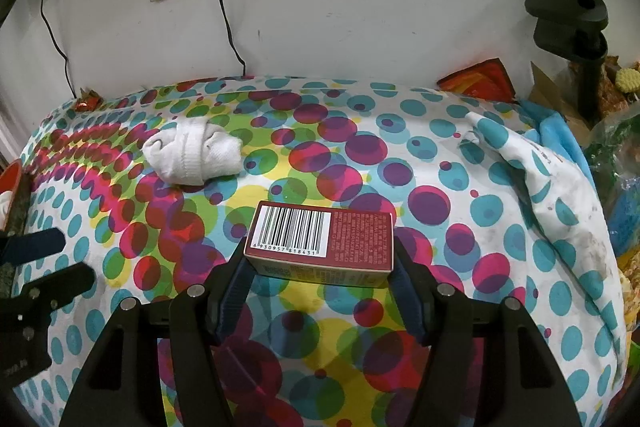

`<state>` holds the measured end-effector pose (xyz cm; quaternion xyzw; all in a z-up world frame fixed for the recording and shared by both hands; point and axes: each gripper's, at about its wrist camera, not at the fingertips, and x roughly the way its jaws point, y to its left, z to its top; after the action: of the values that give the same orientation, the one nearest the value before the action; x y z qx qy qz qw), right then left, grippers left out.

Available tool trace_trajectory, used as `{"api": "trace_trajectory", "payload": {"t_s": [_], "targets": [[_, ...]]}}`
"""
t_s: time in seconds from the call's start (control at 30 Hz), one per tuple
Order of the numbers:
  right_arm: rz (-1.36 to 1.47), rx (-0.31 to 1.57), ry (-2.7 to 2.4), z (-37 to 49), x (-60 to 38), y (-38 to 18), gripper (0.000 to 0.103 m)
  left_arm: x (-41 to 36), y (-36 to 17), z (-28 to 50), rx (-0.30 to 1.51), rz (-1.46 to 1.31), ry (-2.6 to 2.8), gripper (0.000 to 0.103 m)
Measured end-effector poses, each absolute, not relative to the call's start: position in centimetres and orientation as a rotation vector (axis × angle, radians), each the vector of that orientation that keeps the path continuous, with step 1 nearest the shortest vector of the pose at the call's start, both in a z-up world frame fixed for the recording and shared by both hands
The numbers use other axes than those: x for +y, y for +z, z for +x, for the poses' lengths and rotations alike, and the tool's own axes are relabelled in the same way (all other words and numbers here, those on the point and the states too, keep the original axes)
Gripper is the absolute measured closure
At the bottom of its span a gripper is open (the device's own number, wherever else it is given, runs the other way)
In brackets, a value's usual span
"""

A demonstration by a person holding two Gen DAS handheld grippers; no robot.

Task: Organize objects
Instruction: 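Grasp the white rolled sock with the left tool while the right tool holds the red box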

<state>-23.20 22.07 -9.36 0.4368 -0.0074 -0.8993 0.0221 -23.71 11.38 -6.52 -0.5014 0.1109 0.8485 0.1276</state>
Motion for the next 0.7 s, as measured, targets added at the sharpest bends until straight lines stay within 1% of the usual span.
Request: {"api": "trace_trajectory", "payload": {"t_s": [0.27, 0.5, 0.7], "targets": [[1.354, -0.031, -2.792, -23.2, 22.1, -9.4, 0.041, 12.6, -6.8, -26.2, 0.309, -1.439, 2.415, 0.06], [1.354, -0.04, -2.794, -23.1, 22.1, -9.4, 0.041, 13.7, -6.7, -28.1, 0.342, -1.425, 2.393, 0.06], [1.355, -0.039, -2.797, -23.1, 22.1, -9.5, 0.041, 13.5, -7.2, -30.0, 0.289, -1.448, 2.384, 0.06]]}}
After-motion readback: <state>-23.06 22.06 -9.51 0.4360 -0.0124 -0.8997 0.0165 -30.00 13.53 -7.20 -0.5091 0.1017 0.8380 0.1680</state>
